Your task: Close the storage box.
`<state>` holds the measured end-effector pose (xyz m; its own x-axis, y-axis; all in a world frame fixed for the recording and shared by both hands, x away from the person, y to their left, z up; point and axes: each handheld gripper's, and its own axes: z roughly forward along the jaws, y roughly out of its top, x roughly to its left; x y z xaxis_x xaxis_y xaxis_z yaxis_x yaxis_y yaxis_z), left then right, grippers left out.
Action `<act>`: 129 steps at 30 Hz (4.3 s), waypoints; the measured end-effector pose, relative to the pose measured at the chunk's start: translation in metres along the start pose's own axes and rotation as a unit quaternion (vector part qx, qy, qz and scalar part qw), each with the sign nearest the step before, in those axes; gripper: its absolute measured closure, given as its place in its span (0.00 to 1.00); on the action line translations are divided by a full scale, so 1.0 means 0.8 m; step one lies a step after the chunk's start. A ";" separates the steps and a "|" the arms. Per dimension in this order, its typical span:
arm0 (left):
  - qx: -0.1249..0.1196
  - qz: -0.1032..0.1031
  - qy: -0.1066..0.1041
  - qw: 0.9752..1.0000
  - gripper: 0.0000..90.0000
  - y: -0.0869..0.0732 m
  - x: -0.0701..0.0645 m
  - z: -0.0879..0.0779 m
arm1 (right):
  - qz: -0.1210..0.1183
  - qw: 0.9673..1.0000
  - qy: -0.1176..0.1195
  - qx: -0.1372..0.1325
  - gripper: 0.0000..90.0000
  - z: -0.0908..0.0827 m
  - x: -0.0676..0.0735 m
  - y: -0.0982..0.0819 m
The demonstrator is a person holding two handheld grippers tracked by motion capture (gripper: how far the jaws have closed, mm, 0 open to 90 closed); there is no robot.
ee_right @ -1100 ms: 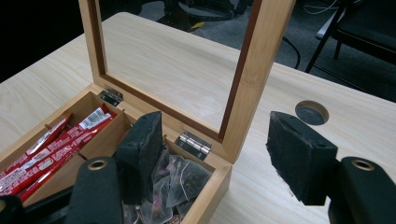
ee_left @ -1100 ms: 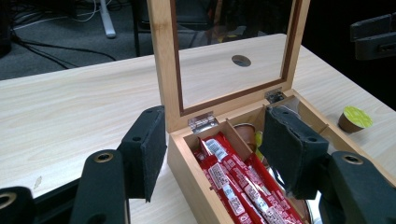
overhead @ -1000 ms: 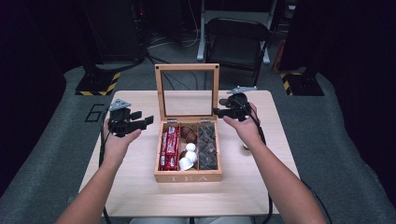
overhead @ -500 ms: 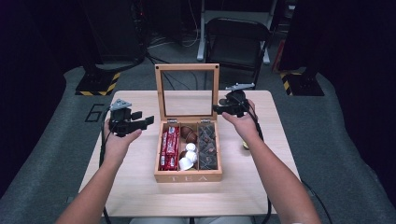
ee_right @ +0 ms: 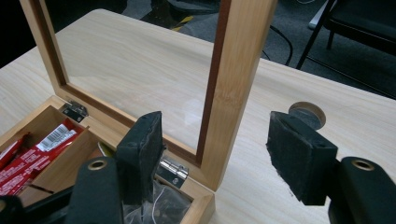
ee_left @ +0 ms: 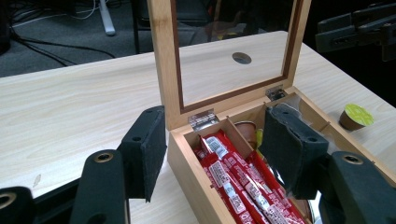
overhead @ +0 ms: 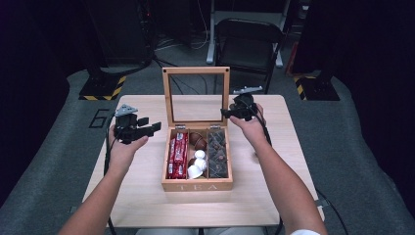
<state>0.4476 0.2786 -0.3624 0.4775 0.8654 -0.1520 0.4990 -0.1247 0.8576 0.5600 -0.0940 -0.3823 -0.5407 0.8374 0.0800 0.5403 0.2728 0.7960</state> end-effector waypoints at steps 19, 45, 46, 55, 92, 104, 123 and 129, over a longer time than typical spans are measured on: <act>0.004 -0.001 0.001 1.000 0.45 -0.001 0.003 0.003 | 0.000 1.000 -0.004 0.007 0.40 0.023 -0.008 0.001; 0.004 -0.002 0.005 1.000 0.45 -0.003 0.006 0.001 | -0.005 1.000 0.010 0.005 0.42 0.041 0.003 0.012; 0.006 -0.001 0.004 1.000 0.45 -0.003 0.006 0.001 | -0.006 1.000 0.010 0.007 0.44 0.040 0.002 0.012; 0.008 -0.001 0.002 1.000 0.45 -0.003 0.003 0.004 | -0.004 1.000 -0.001 0.013 0.59 0.035 -0.002 0.014; 0.004 -0.002 0.000 1.000 0.45 0.017 0.000 0.020 | -0.051 0.998 -0.014 -0.029 0.72 0.003 0.013 -0.012; -0.007 0.013 0.010 1.000 0.48 0.048 -0.009 0.031 | -0.025 0.999 0.004 -0.046 0.71 -0.006 0.015 -0.026; -0.030 0.055 0.035 0.997 0.69 0.063 -0.024 0.029 | -0.008 0.998 0.025 -0.055 0.68 -0.014 0.016 -0.042; -0.033 0.052 0.025 0.998 0.70 0.058 -0.023 0.026 | 0.008 0.998 0.045 -0.047 0.61 -0.014 0.013 -0.047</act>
<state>0.4767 0.2467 -0.3301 0.4870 0.8726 -0.0366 0.3987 -0.1849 0.8982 0.5264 -0.1008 -0.4048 -0.5901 0.7947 0.1424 0.4888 0.2113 0.8464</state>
